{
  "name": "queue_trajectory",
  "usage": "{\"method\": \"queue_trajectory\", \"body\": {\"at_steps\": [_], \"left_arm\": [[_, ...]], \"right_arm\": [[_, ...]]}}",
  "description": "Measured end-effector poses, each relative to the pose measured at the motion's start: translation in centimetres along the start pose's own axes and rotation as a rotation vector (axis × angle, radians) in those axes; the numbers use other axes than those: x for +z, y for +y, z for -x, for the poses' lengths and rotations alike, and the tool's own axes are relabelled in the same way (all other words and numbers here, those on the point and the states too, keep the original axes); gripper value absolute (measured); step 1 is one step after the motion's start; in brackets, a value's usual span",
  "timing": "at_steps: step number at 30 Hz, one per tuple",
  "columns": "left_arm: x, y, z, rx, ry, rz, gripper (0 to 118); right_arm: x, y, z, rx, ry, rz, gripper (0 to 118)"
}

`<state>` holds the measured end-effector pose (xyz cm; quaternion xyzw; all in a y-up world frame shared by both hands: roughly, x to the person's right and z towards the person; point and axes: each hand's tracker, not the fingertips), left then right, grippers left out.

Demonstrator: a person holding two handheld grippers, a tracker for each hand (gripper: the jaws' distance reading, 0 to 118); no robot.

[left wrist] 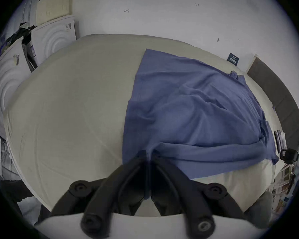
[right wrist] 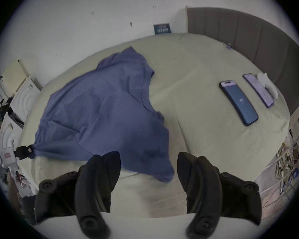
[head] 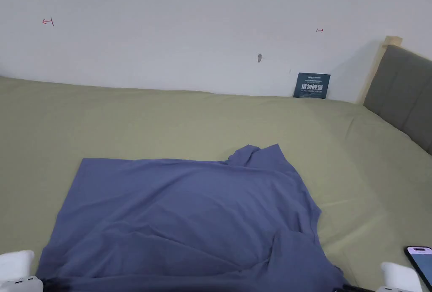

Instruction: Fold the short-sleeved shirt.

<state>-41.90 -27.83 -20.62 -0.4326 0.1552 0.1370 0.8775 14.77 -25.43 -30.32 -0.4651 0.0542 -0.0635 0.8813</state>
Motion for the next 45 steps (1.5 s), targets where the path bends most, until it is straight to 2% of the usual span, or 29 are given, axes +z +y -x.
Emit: {"method": "queue_trajectory", "body": {"at_steps": [4,6,7,8,10,14,21,27,30,34,38,39,40,41,42,45], "left_arm": [[-0.5,0.1,0.1,-0.001,-0.003,0.005,4],[-0.1,-0.3,-0.3,-0.002,-0.004,0.007,4],[-0.1,-0.3,-0.3,0.0,-0.007,0.007,4],[-0.1,-0.3,-0.2,0.006,-0.014,0.009,4],[0.1,-0.3,-0.2,0.011,-0.019,0.007,4],[0.7,-0.2,-0.1,0.003,-0.022,-0.004,4],[1.9,2.7,-0.1,-0.001,-0.036,-0.03,4],[0.8,10.3,-0.4,-0.077,-0.034,-0.021,4],[0.3,13.7,-2.1,-0.107,-0.017,0.006,4],[-1.8,17.1,-3.8,-0.155,0.007,0.033,4],[-4.3,19.0,-4.3,-0.143,0.011,0.051,5],[-4.9,19.1,-4.2,-0.114,-0.001,0.043,13],[-5.4,19.0,-4.2,-0.097,-0.005,0.036,40],[-5.6,19.0,-4.1,-0.084,0.005,0.032,73],[-5.9,18.7,-3.9,-0.06,0.006,0.025,95],[-5.4,17.5,-3.2,-0.007,-0.047,0.026,97]], "right_arm": [[-3.6,0.3,0.3,0.076,-0.041,0.109,73],[-4.0,0.2,0.5,0.079,-0.028,0.083,65],[-3.9,0.2,0.7,0.086,-0.018,0.048,23],[-3.7,0.3,0.8,0.093,-0.024,0.003,6],[-2.7,0.0,1.6,0.077,-0.038,-0.04,6],[-1.9,0.6,2.5,0.17,-0.061,-0.104,6],[0.1,4.4,3.8,0.196,-0.022,-0.142,6],[-2.2,12.1,5.6,0.258,-0.011,-0.12,6],[-4.5,16.0,6.3,0.262,-0.005,-0.077,6],[-6.9,19.6,8.4,0.295,-0.038,-0.054,6],[-10.0,22.1,9.1,0.273,-0.031,-0.014,6],[-10.9,22.6,9.0,0.237,-0.016,0.005,9],[-11.5,22.7,8.9,0.209,0.017,0.001,27],[-11.8,22.8,8.8,0.183,0.037,-0.003,58],[-11.6,22.2,8.7,0.152,0.042,-0.019,80],[-10.3,21.2,8.5,0.152,0.052,-0.088,80]]}}
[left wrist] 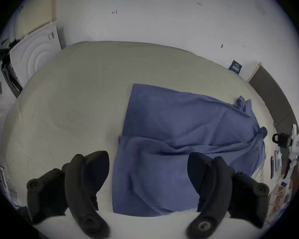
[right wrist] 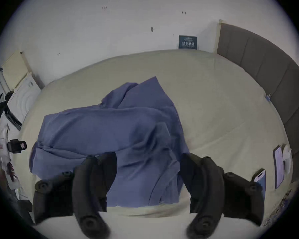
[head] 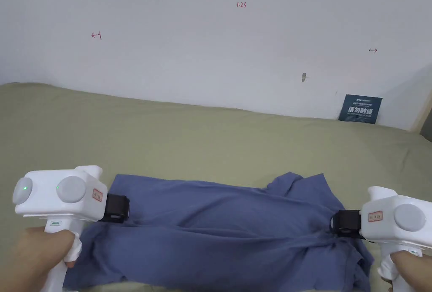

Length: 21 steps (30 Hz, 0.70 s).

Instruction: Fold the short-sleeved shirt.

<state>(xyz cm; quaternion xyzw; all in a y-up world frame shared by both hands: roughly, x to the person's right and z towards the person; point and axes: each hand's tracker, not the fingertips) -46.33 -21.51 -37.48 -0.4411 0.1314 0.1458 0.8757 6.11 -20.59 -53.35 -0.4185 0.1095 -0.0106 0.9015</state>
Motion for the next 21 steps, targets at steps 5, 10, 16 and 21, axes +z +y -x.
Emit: {"method": "queue_trajectory", "body": {"at_steps": [5,10,16,21], "left_arm": [[5.0,-3.0,-0.4,-0.083,-0.002,-0.131,76],[9.7,-9.5,-3.3,-0.135,0.086,-0.317,2],[10.0,-18.3,-5.1,-0.091,0.065,-0.298,0],[9.6,-20.9,-4.4,-0.011,0.004,-0.207,0]], "right_arm": [[5.1,-2.9,0.6,0.126,-0.036,-0.107,80],[10.1,-9.8,3.3,0.122,-0.036,-0.19,78],[11.9,-18.3,5.4,0.093,-0.039,-0.173,1],[11.7,-21.1,6.2,0.098,-0.025,-0.096,1]]}}
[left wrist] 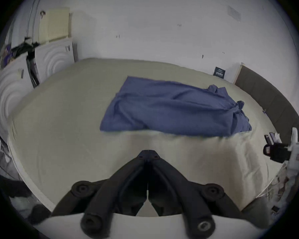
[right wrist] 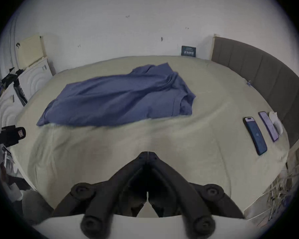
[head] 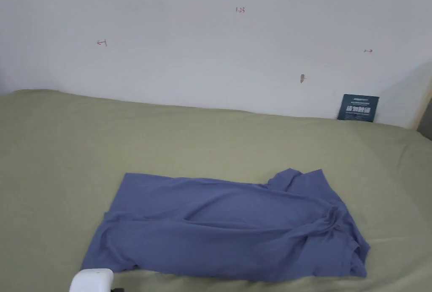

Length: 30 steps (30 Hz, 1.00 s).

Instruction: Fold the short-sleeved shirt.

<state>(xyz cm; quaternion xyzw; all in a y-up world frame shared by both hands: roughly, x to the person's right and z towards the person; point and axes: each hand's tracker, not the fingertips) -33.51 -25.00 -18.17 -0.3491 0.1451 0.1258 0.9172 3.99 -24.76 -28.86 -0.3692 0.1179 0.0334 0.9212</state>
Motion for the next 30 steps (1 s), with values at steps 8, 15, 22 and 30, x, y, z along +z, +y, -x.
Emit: {"method": "queue_trajectory", "body": {"at_steps": [8,15,22,30], "left_arm": [[-5.5,5.5,5.6,0.131,-0.02,0.002,100],[-13.3,9.1,7.1,0.102,0.033,0.137,118],[-14.2,9.0,5.9,0.091,-0.025,0.135,15],[-12.4,9.6,4.7,0.055,0.011,0.163,6]], "right_arm": [[-1.1,1.6,-0.3,-0.011,0.021,-0.018,1],[-1.7,2.9,-1.9,-0.024,0.022,-0.01,1],[-5.6,5.6,-7.3,-0.143,0.039,-0.043,8],[-14.5,10.1,-9.5,-0.124,0.045,0.071,83]]}}
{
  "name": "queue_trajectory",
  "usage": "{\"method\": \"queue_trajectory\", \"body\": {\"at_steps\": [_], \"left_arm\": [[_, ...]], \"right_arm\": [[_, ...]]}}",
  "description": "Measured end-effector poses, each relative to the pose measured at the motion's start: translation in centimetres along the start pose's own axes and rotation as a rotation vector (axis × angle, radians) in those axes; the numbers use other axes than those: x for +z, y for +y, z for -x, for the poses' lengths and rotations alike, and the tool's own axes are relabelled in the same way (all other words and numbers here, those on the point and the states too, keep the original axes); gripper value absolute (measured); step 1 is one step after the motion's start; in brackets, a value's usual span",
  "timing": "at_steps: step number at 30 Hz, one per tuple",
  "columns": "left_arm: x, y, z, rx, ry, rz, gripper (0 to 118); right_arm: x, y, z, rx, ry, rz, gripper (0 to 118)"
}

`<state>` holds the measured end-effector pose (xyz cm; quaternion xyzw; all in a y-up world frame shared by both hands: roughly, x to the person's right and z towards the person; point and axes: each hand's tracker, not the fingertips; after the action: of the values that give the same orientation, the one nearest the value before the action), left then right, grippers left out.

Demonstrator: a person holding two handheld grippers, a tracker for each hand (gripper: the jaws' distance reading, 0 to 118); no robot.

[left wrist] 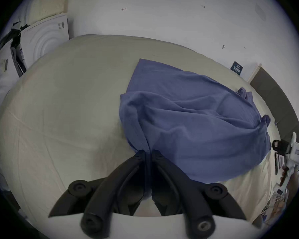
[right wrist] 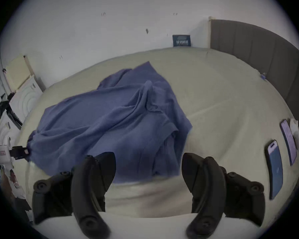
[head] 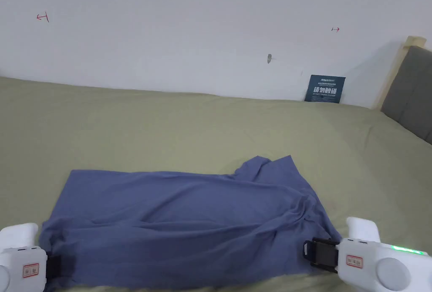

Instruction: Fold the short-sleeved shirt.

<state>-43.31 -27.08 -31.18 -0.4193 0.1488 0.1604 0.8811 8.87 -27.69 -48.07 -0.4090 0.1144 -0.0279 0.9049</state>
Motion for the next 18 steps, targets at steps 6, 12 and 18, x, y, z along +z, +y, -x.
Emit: {"method": "queue_trajectory", "body": {"at_steps": [6,12,18], "left_arm": [[-0.8,0.3,0.2,-0.03,0.0,0.019,6],[-0.4,0.3,0.7,-0.057,-0.02,0.022,6],[0.0,0.7,2.3,-0.076,-0.053,0.011,6]], "right_arm": [[-2.7,-0.7,0.6,0.032,-0.068,0.089,68],[1.1,-1.8,1.0,0.049,-0.04,-0.023,10],[5.0,-1.8,0.6,0.045,0.02,-0.073,10]]}}
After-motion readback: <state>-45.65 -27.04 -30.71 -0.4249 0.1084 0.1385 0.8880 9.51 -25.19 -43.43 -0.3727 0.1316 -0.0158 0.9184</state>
